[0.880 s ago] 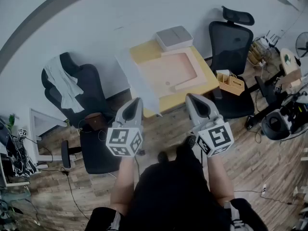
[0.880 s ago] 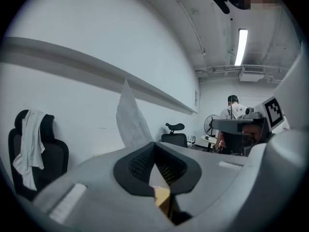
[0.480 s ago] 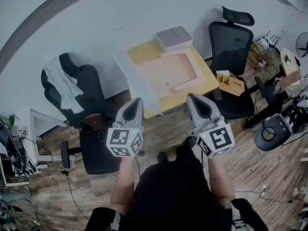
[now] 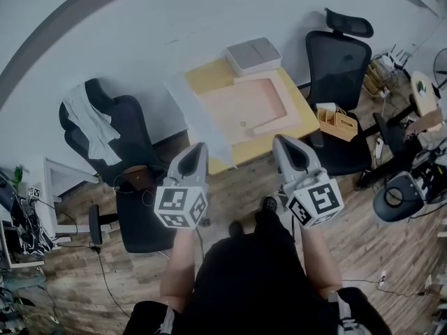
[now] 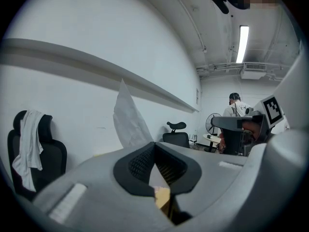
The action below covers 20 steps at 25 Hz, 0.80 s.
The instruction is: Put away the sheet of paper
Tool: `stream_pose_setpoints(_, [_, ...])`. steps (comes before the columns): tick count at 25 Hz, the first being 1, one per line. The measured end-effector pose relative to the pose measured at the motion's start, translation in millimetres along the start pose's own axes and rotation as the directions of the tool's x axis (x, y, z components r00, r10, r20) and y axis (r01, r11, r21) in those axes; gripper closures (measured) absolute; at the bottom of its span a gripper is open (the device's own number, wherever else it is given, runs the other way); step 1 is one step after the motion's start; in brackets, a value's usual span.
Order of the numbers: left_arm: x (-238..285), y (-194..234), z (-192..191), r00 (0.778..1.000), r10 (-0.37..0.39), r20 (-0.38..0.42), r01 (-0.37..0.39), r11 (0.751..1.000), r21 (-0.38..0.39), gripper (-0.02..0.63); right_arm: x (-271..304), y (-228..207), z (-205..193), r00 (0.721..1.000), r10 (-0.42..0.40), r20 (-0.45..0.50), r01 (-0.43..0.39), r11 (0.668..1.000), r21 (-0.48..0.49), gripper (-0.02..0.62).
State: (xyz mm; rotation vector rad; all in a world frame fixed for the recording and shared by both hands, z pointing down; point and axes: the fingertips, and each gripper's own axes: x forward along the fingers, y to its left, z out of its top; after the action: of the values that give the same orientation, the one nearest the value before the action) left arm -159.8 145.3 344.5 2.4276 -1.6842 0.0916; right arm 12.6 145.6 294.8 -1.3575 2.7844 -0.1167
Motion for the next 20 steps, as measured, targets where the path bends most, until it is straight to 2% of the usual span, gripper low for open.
stream_pose_setpoints(9, [51,-7,9,0.999,0.036,-0.017,-0.036,0.999,0.011,0.598,24,-56,6,1.0,0.026,0.014,-0.026,0.999,0.027,0.595])
stream_pose_setpoints(20, [131,-41,16,0.997,0.071,-0.04,-0.071,0.997,-0.004,0.598,45,-140,11,0.996,0.085,-0.014,-0.084,0.995,0.052,0.595])
